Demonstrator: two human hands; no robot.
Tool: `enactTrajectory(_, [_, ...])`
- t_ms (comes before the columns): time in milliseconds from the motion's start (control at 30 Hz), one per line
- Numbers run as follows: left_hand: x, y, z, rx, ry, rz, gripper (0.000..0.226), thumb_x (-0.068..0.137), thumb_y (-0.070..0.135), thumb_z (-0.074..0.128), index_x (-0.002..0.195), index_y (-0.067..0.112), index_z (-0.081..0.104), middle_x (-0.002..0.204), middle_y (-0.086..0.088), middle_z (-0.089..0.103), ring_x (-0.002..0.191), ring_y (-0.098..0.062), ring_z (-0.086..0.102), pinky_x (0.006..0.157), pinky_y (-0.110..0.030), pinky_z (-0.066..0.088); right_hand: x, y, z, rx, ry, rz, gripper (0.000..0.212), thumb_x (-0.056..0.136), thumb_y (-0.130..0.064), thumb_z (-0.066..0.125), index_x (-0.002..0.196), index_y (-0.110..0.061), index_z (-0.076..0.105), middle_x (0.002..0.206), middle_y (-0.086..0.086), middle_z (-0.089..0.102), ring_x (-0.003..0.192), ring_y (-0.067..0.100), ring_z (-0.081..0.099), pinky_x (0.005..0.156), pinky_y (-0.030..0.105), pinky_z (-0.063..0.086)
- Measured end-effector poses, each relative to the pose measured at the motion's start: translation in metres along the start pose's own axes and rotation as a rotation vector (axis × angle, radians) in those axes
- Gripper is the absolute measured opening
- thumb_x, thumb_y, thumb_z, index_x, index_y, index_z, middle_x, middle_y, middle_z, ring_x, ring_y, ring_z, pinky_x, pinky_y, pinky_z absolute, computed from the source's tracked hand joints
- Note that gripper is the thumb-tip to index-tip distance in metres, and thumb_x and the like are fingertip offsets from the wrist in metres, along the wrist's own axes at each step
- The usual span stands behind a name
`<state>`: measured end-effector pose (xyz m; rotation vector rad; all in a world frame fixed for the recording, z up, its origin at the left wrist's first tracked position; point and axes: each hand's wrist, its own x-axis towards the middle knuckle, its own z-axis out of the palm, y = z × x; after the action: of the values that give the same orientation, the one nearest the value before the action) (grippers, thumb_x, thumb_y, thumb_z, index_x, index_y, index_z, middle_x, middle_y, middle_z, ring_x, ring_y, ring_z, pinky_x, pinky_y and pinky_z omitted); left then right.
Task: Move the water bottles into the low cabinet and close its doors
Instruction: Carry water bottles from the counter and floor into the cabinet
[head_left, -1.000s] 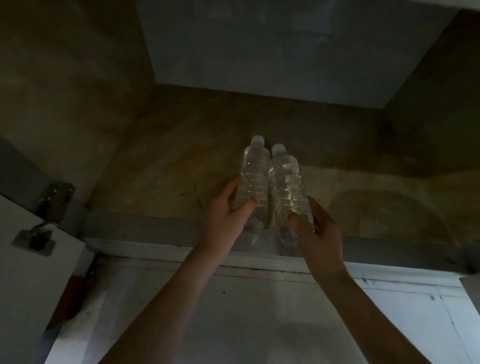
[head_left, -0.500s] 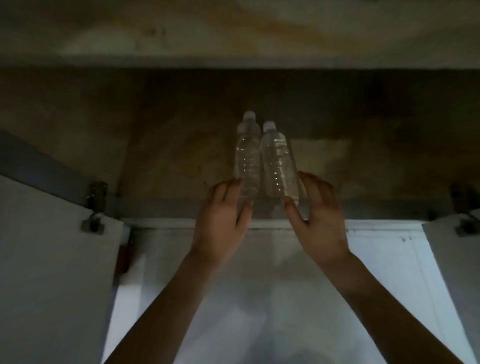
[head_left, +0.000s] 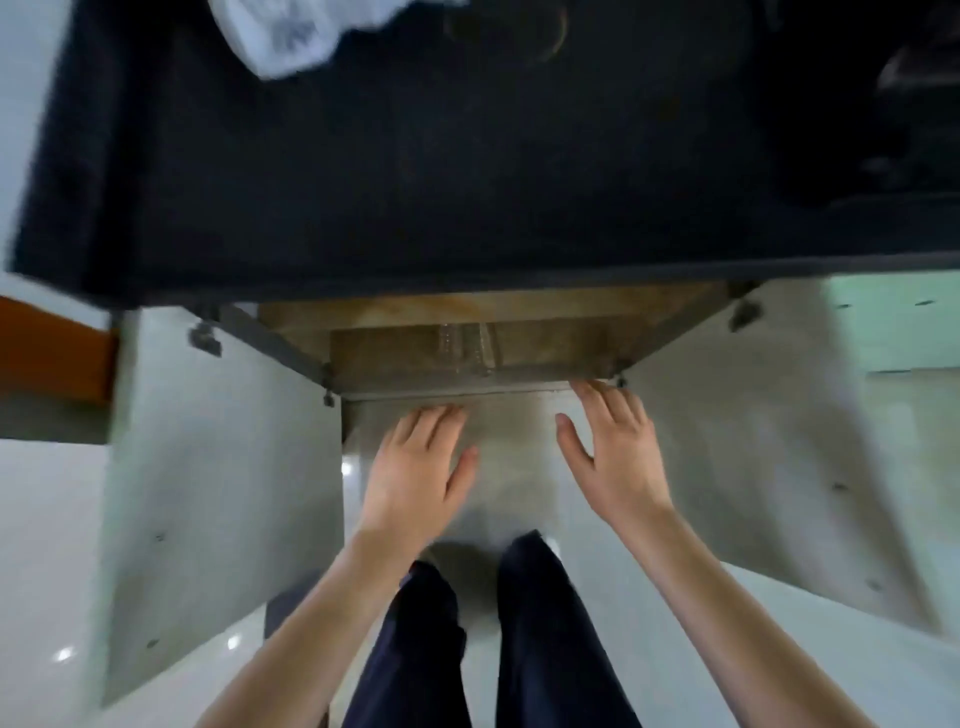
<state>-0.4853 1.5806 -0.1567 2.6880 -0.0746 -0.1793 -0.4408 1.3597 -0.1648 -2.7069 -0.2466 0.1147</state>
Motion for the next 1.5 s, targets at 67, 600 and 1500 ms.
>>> enactTrajectory(67, [-0.022,0.037,-0.061,-0.02,0.005,0.041,0.05,0.095,0.039,0.038,0.125,0.007,0.063,0.124,-0.009,0.065,0.113,-0.03,0.061,0.094,-0.042,0.051,-0.022,-0.028,-0.071,0.014,0.04,-0.006,0.046,0.097,-0.038,0.045,0.128,-0.007,0.058,0.119,0.008,0.064,0.111,0.027,0.054,0.094,0.039,0.047])
enactTrajectory(600, [-0.075,0.061,-0.177,0.133,-0.083,0.445,0.062,0.096,0.049,0.024,0.145,0.019,0.046,0.145,-0.002,0.053,0.138,-0.024,0.042,0.113,-0.041,0.036,-0.195,-0.119,-0.174,-0.018,0.422,0.372,0.054,0.097,-0.045,0.04,0.134,-0.009,0.056,0.136,0.01,0.057,0.125,0.031,0.05,0.099,0.045,0.047])
enactTrajectory(1500, [-0.148,0.5,0.024,0.036,-0.492,1.31,0.051,0.094,0.04,0.04,0.133,0.013,0.06,0.129,-0.006,0.065,0.119,-0.026,0.061,0.104,-0.042,0.048,-0.497,0.117,-0.263,-0.022,0.72,1.181,0.056,0.097,-0.045,0.04,0.133,-0.007,0.057,0.13,0.011,0.062,0.119,0.028,0.057,0.097,0.042,0.051])
